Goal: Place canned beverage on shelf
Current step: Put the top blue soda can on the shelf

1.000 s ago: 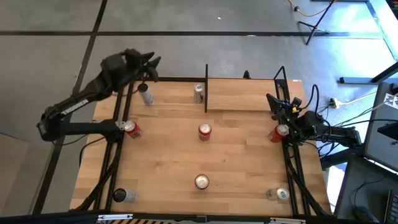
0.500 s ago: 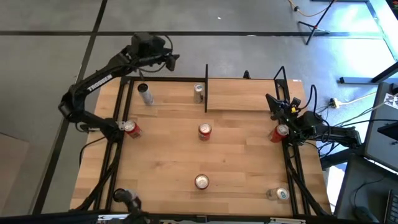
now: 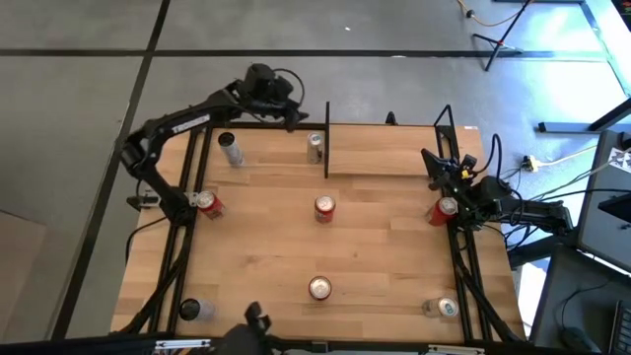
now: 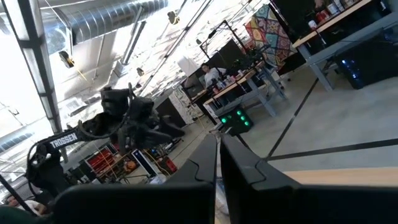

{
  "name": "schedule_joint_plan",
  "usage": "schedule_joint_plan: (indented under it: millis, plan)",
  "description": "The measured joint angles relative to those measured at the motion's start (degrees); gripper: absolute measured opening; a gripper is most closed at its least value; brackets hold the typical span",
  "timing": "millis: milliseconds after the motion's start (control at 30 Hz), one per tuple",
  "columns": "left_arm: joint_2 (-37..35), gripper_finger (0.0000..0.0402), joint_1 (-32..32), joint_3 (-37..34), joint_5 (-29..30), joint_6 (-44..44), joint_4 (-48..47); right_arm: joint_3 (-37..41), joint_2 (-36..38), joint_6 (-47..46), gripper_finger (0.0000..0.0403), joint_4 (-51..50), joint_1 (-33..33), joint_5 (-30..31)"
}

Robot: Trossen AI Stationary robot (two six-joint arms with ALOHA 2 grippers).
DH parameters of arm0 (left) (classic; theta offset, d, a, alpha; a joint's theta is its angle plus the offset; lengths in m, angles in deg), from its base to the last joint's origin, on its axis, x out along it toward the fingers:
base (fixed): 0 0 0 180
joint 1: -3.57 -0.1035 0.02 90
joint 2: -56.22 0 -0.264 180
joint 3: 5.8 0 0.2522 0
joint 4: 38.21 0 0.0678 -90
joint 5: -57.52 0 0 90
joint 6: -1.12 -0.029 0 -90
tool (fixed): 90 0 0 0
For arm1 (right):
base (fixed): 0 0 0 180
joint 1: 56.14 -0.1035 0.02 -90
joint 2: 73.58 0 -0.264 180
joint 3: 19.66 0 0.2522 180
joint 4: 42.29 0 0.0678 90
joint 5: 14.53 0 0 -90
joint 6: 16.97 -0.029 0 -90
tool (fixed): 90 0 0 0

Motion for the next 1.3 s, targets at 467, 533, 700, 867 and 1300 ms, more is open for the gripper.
schedule_joint_plan:
  millis: [467,533,700,867,1300]
  plan:
    - [9.01,0.0265,5.9,0.0,4.58,-10.22,0.45,0.0,-0.01,0.01,0.0012,-1.31,0.0,0.37]
    - [9.85,0.0265,6.27,0.0,4.05,-10.43,0.48,0.0,-0.01,0.01,0.0012,-1.31,0.0,0.37]
    - [10.91,0.0265,7.03,-0.07,4.3,-10.61,1.32,0.0,-0.01,0.01,0.0012,-1.31,0.0,0.37]
    - [11.63,0.0265,7.24,-0.07,4.94,-11.08,0.96,0.0,-0.01,0.02,0.0012,-1.31,0.0,0.37]
    - [13.91,0.0242,7.62,-0.07,8.46,-11.78,1.07,0.0,-0.01,0.02,0.0012,-2.21,0.0,0.35]
